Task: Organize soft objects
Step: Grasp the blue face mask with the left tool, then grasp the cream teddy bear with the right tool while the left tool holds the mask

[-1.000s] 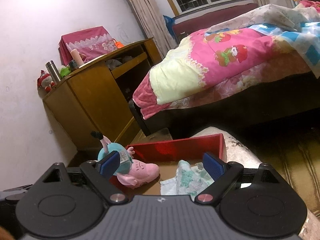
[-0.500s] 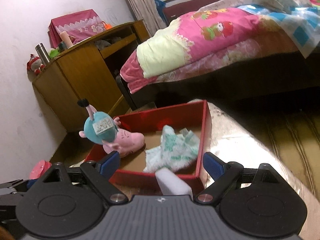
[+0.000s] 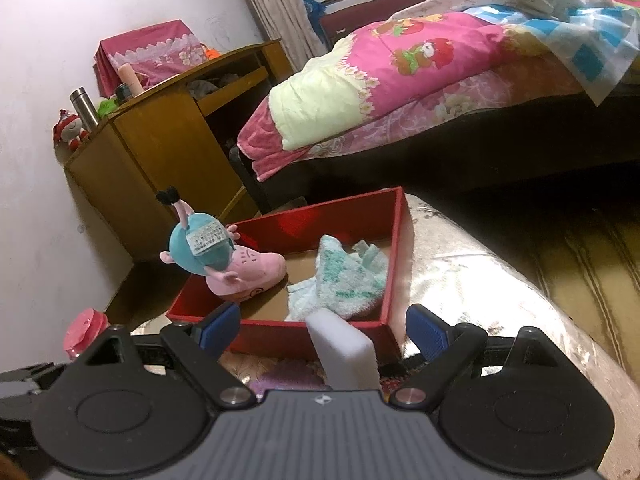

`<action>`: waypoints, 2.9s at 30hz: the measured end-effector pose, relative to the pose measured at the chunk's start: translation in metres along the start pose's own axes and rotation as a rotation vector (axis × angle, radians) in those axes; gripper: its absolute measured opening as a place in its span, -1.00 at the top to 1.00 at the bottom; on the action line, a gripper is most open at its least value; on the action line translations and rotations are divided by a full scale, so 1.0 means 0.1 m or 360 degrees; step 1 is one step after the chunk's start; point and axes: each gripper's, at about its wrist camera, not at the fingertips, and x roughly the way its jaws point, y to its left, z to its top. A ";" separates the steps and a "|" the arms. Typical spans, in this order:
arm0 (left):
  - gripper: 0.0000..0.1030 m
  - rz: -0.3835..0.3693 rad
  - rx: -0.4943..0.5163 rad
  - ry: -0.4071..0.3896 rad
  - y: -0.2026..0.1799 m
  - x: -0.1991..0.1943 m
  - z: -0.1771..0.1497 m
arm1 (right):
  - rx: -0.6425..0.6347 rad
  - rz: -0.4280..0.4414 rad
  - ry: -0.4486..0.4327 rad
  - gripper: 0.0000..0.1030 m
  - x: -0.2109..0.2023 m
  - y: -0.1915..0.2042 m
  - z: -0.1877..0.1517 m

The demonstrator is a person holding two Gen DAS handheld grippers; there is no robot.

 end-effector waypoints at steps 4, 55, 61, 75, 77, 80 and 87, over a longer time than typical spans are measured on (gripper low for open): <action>-0.84 -0.0053 0.0061 0.0095 -0.12 0.08 -0.14 | 0.0022 -0.0006 0.0005 -0.24 -0.09 -0.04 -0.04; 0.90 -0.0436 -0.0208 0.0204 0.11 -0.08 -0.06 | 0.0149 -0.0443 0.0612 -0.30 -0.32 -0.53 -1.04; 0.90 -0.0424 -0.0215 0.0228 0.13 -0.03 -0.06 | 0.0036 -0.0470 0.0693 -0.05 -0.12 -0.59 -1.10; 0.90 -0.0414 -0.0198 0.0209 0.10 -0.04 -0.06 | 0.0097 -0.0168 0.0480 0.32 -0.41 -0.38 -0.91; 0.90 -0.0408 -0.0198 0.0198 0.10 -0.05 -0.05 | 0.0098 -0.0116 0.0429 0.32 -0.41 -0.31 -0.84; 0.90 -0.0390 -0.0185 0.0169 0.09 -0.10 -0.03 | 0.0047 -0.0078 0.0341 0.32 -0.44 -0.21 -0.76; 0.90 -0.0419 -0.0188 0.0122 0.06 -0.20 0.01 | 0.0054 -0.0025 0.0263 0.32 -0.48 -0.16 -0.69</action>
